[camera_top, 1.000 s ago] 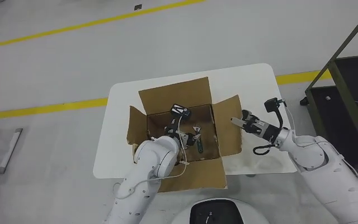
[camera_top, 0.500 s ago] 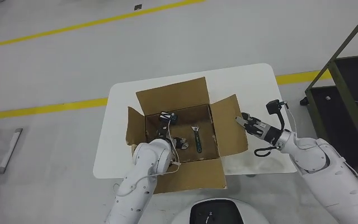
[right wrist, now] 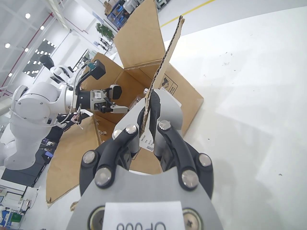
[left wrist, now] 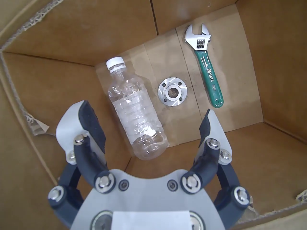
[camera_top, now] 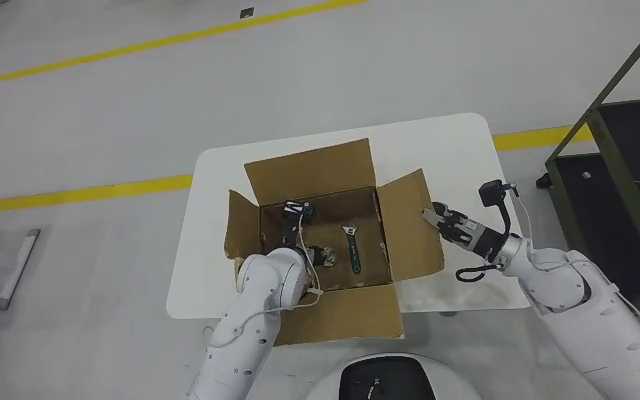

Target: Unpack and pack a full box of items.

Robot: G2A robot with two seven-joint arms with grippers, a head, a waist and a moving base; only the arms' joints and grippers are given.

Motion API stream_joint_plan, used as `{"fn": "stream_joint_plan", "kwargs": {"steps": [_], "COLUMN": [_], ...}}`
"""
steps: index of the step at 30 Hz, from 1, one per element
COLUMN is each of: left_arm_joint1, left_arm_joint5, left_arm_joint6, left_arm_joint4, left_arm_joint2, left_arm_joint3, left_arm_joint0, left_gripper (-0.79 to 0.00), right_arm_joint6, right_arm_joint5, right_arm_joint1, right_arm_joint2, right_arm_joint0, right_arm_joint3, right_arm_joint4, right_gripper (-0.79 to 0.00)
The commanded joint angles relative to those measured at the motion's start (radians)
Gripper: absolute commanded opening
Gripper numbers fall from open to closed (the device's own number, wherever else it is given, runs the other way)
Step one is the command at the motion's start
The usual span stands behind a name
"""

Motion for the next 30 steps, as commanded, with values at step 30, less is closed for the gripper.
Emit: {"fn": "stream_joint_plan", "kwargs": {"steps": [30], "left_arm_joint1": [-0.045], "left_arm_joint5": [0.123], "left_arm_joint6": [0.019], "left_arm_joint4": [-0.062], "left_arm_joint2": [0.022], "left_arm_joint3": [0.342], "left_arm_joint0": [-0.114], "left_gripper": [-0.043], "right_arm_joint6": [0.001], "right_arm_joint5": [-0.005], "right_arm_joint1": [0.004], "right_arm_joint2": [-0.003], "right_arm_joint0": [-0.002], "right_arm_joint3": [-0.004], "right_arm_joint4": [-0.012], "right_gripper": [-0.785]}}
